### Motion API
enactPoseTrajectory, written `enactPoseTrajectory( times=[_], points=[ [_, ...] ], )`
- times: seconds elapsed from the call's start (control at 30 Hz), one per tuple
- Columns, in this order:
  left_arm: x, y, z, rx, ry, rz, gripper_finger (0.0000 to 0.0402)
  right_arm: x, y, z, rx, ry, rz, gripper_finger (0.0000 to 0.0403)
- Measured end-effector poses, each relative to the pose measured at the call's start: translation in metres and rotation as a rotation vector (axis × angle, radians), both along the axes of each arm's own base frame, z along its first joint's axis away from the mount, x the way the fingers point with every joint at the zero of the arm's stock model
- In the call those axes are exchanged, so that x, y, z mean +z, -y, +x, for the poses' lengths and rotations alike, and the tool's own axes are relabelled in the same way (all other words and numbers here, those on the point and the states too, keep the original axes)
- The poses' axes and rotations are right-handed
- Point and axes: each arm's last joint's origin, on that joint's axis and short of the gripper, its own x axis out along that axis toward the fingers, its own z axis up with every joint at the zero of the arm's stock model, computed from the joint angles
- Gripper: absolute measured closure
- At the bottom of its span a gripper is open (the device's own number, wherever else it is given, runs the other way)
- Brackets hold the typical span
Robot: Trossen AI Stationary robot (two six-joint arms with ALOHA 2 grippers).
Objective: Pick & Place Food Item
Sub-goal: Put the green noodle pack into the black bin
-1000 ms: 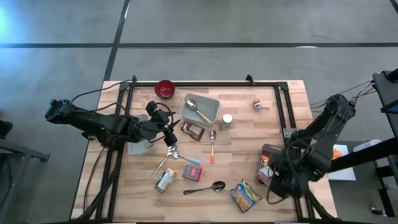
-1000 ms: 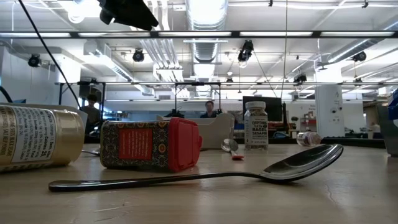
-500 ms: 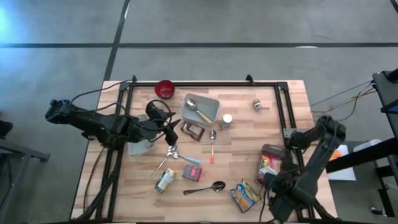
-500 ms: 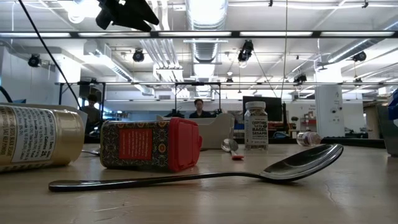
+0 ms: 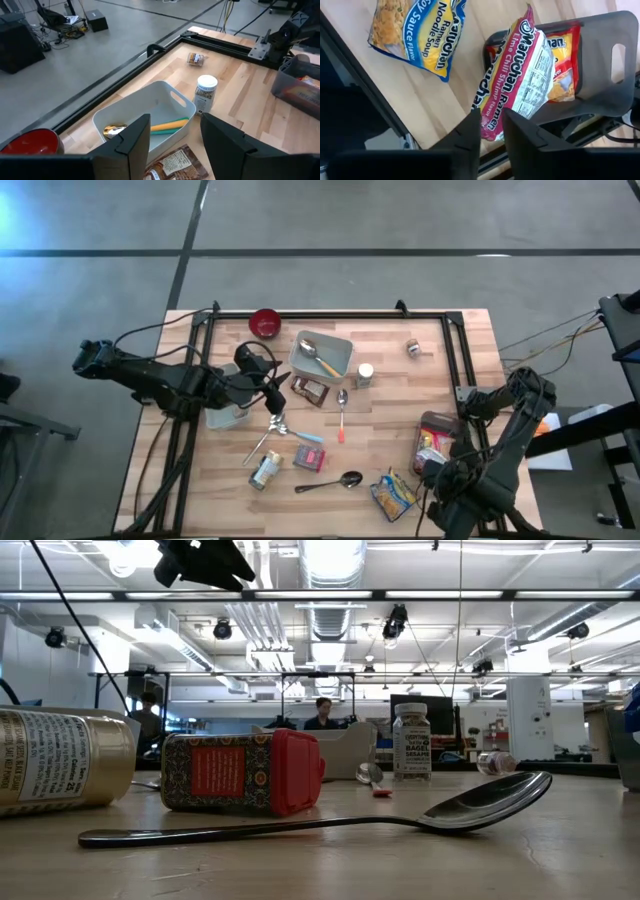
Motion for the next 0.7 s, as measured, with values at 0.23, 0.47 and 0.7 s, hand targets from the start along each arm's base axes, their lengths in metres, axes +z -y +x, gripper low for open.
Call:
enactPoseTrajectory(
  times=[0.23, 0.47, 0.7],
  points=[
    [0.000, 0.000, 0.000, -0.001, -0.001, 0.002, 0.0222, -0.001, 0.000, 0.000, -0.038, 0.002, -0.003, 0.0208],
    [0.000, 0.000, 0.000, -0.001, -0.002, 0.002, 0.0222, -0.009, 0.003, -0.002, -0.116, -0.002, -0.038, 0.0162],
    [0.000, 0.000, 0.000, -0.001, -0.002, 0.002, 0.0222, -0.026, 0.009, -0.004, -0.156, -0.034, -0.098, 0.0161]
  ],
)
